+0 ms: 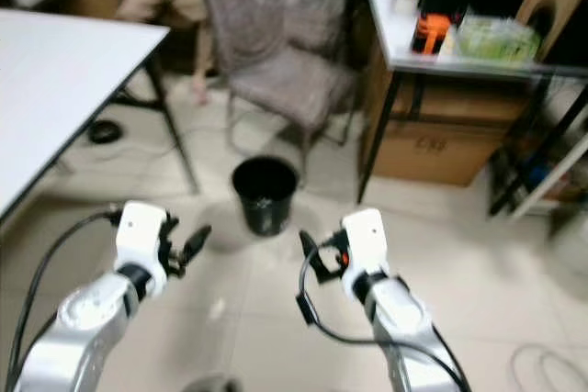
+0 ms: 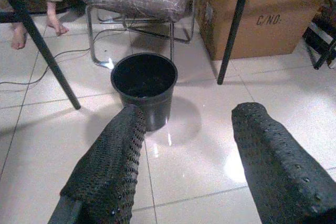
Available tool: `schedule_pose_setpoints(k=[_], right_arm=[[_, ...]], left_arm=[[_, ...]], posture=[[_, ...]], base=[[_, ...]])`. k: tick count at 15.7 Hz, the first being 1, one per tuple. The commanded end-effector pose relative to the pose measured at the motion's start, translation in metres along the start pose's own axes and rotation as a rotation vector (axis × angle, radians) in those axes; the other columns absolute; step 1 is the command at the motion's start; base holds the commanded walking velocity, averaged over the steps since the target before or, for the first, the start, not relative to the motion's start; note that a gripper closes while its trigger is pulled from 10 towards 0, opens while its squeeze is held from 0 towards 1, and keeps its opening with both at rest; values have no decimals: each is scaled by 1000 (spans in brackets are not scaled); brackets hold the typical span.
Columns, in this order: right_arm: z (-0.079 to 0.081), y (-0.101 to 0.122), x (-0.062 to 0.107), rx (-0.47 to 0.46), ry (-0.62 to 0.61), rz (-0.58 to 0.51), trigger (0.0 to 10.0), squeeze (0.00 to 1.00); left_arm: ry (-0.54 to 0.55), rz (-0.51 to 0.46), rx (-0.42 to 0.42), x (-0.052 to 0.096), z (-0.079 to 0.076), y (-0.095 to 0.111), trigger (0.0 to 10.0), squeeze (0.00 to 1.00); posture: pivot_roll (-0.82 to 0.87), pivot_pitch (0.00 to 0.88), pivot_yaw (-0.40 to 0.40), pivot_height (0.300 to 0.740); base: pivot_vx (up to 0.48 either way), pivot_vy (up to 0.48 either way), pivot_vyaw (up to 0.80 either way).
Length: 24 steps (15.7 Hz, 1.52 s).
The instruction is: Picking trash to rubbish bin
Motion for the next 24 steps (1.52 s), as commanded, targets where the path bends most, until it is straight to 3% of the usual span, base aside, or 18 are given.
schedule_pose_setpoints(k=[1, 3, 6, 9, 16, 24], right_arm=[[-2, 3, 1, -3, -4, -13, 10000, 0], [1, 7, 0, 6, 9, -21, 10000, 0], [12, 16, -3, 38, 75, -42, 10000, 0], [24, 25, -6, 65, 147, -61, 10000, 0], [36, 32, -10, 83, 221, -74, 10000, 0], [44, 26, -9, 81, 278, -59, 10000, 0]], left_arm=[[14, -13, -16, 1, 3, 6, 10000, 0], [42, -42, -23, 3, 9, 13, 10000, 0], [174, -156, -50, 8, 29, 39, 10000, 0], [252, -207, -69, 13, 45, 58, 10000, 0], [315, -214, -102, 19, 57, 65, 10000, 0], [372, -197, -161, 24, 71, 70, 10000, 0]], posture=[[-43, 38, -32, 740], [-42, 39, -34, 740], [-31, 42, -41, 740], [-19, 42, -48, 740], [-5, 45, -61, 740], [30, 39, -66, 740]], base=[[-319, 0, 0], [-313, 0, 0], [0, 0, 0], [164, 0, 800], [271, 0, 800], [288, 0, 800]])
Point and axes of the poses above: a point about 5 cm out from each wrist's last joint towards the gripper, its own x axis pointing back from the gripper into the wrist, its own y axis along the axis of the wrist's last joint, z = x × y, the point moved 4 cm from there along -x, pointing out of the wrist towards the gripper, and after that the axes turned 14 degrees about -x, right-handed, at the moved point
